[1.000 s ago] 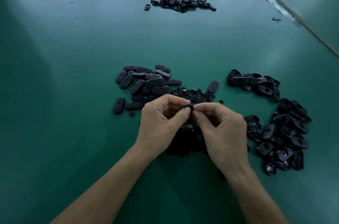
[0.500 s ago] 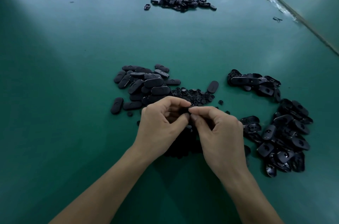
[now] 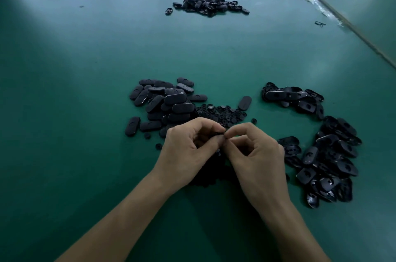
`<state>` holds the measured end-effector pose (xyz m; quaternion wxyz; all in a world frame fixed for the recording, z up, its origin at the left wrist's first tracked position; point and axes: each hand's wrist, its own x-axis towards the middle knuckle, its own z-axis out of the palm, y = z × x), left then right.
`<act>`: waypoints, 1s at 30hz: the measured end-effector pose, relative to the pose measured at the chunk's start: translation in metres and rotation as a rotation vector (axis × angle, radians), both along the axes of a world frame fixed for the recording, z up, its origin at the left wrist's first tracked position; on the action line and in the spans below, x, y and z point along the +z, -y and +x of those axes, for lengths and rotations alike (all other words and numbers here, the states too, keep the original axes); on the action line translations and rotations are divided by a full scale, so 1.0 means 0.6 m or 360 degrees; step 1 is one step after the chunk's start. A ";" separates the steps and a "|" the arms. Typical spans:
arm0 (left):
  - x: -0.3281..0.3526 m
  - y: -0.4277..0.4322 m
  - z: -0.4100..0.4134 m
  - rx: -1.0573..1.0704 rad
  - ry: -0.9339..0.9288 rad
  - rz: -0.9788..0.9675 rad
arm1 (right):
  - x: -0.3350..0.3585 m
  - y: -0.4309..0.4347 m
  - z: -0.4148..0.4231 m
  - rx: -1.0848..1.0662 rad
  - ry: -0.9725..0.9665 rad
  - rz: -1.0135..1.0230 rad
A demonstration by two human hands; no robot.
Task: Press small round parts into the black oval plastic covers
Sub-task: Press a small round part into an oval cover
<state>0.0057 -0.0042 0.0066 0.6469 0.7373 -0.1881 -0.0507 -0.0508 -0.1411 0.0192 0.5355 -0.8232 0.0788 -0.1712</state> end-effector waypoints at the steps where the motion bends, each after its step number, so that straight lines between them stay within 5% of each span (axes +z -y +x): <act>1: 0.000 0.001 -0.001 -0.0009 -0.0005 -0.0007 | -0.001 0.000 -0.001 -0.0002 0.0015 0.0005; 13: 0.002 -0.005 0.001 -0.0045 -0.0157 -0.0179 | 0.006 0.017 -0.001 -0.0061 0.0020 -0.0241; 22: 0.010 -0.008 0.007 -0.0043 -0.0277 -0.0303 | 0.010 0.026 0.004 0.0122 -0.0118 0.0109; 30: 0.006 -0.009 0.009 -0.0064 -0.0312 -0.0323 | 0.011 0.025 0.003 0.0122 -0.0111 0.0088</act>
